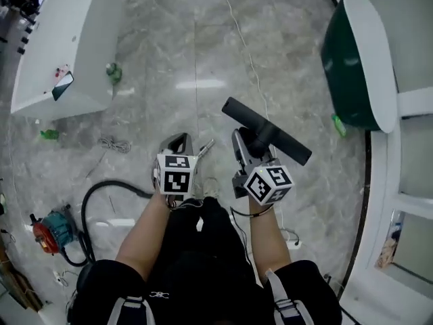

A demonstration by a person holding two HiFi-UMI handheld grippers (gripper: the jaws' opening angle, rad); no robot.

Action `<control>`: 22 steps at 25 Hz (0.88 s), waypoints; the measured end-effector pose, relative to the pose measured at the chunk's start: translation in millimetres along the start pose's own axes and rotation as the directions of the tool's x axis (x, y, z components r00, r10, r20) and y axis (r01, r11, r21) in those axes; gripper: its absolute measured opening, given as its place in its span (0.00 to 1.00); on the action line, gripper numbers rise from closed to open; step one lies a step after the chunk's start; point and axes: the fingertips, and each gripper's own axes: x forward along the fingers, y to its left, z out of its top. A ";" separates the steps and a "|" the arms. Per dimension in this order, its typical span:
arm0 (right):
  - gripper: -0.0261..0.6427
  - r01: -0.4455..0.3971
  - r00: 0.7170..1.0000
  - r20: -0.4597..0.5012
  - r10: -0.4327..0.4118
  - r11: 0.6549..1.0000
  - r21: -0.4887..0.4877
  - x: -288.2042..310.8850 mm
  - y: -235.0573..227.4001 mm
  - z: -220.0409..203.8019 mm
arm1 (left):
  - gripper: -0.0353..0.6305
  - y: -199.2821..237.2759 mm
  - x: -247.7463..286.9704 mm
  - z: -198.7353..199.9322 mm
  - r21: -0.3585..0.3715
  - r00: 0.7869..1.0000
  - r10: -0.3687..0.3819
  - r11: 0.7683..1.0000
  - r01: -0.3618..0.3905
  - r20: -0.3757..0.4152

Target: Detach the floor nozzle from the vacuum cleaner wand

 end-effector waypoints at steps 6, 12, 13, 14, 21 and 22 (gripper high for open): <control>0.17 0.038 0.987 0.160 -0.019 0.992 -0.117 -57.9 85.7 112.7 | 0.06 -8.6 -131.6 105.6 0.016 0.978 0.003 1.000 -0.007 0.206; 0.17 0.028 0.966 0.257 0.012 0.988 -0.151 -104.2 125.9 171.3 | 0.06 -31.4 -222.2 183.0 0.089 0.912 -0.005 0.995 -0.035 0.411; 0.17 0.024 0.962 0.272 0.024 0.985 -0.170 -106.8 132.0 182.0 | 0.06 -32.8 -228.8 191.2 0.100 0.905 -0.005 0.994 -0.041 0.426; 0.17 0.017 0.958 0.285 0.038 0.982 -0.188 -107.9 137.7 193.1 | 0.06 -34.0 -232.7 198.1 0.111 0.901 -0.006 0.993 -0.047 0.434; 0.17 -0.021 0.946 0.309 0.096 0.971 -0.238 -107.1 154.1 220.0 | 0.06 -42.5 -244.1 217.1 0.129 0.874 -0.032 0.991 -0.035 0.485; 0.17 -0.022 0.948 0.304 0.097 0.970 -0.241 -106.5 152.5 219.7 | 0.06 -44.8 -239.2 214.1 0.130 0.880 -0.039 0.991 -0.026 0.474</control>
